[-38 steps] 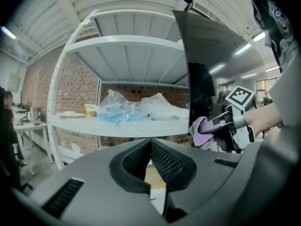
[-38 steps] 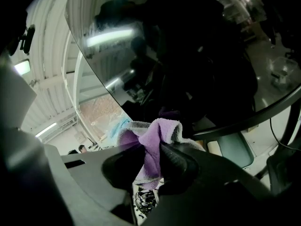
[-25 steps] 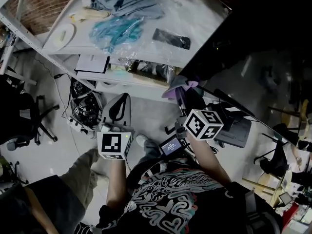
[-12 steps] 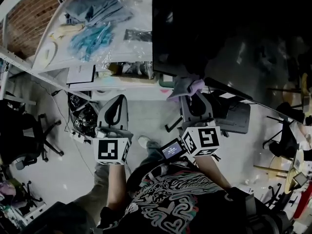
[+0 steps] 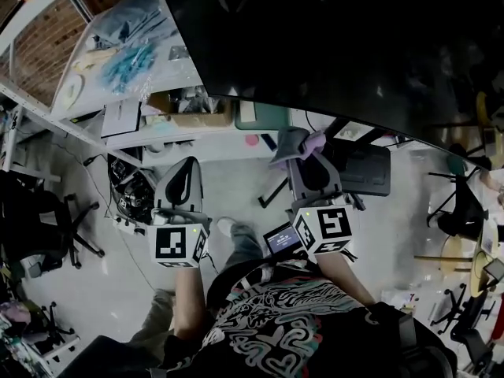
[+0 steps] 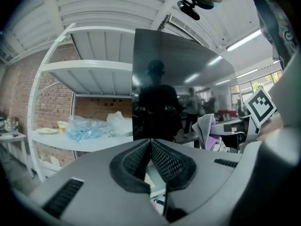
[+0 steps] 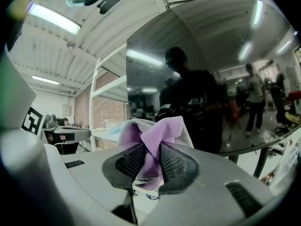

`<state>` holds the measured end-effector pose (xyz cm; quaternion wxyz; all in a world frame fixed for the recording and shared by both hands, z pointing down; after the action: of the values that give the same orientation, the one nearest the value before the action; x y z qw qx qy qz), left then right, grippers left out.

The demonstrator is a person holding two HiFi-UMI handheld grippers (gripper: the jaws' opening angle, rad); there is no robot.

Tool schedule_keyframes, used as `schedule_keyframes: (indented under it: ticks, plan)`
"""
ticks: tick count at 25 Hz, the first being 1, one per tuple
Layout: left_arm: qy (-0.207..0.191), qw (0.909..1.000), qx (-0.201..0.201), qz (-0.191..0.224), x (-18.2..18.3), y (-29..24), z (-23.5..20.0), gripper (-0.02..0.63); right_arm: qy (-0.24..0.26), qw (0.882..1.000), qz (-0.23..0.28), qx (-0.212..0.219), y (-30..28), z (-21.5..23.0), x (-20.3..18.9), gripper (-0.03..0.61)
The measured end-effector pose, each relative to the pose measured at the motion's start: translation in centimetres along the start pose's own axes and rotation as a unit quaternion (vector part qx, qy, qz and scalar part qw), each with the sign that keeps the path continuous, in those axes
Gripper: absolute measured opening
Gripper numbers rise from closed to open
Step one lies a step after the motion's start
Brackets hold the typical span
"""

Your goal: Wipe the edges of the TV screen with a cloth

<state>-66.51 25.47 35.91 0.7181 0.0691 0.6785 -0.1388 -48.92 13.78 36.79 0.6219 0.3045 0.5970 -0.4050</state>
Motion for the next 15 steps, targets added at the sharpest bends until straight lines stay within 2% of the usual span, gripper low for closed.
schedule_keyframes:
  ticks: [7,12,15]
  plan:
    - [-0.008,1.0000,-0.005,-0.003,0.3,4.7,5.4,0.018,0.002,1.000,0.000,0.004,6.5,0.1,-0.4,0.107]
    - [-0.009,0.9998,0.013,-0.009,0.0,7.4,5.8,0.018,0.010,1.000,-0.005,0.010,8.3,-0.3,-0.7,0.107]
    - [-0.011,0.9999,0.002,-0.007,0.3,8.0,5.7,0.018,0.009,1.000,-0.004,0.005,9.0,-1.2,-0.2,0.107]
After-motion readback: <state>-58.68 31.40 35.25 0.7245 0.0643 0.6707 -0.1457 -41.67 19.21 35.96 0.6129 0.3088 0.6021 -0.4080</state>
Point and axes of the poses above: the fingertips, and each gripper's own axes: y backward along the fingers, z to its right, x out of its top, the point moved 2 cm from there along y, backward along the fingers, and after that the axes turned 8 degrees about x, right-handed, at the moved point
